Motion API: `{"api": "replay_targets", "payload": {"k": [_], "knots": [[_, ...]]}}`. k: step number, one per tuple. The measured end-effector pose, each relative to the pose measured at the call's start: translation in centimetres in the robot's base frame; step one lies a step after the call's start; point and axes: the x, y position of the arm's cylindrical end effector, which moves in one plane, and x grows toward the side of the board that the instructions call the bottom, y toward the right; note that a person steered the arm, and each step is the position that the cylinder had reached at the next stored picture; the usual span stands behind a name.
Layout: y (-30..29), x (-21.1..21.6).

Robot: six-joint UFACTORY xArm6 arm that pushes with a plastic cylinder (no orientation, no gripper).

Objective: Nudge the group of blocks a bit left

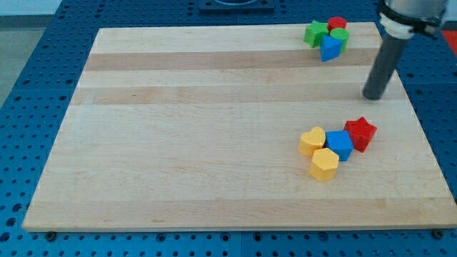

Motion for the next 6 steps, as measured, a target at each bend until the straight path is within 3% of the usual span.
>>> {"api": "replay_targets", "payload": {"k": [3,4,6], "knots": [[3.4,8.4],[0.6,10.1],[-5.8,9.2]]}}
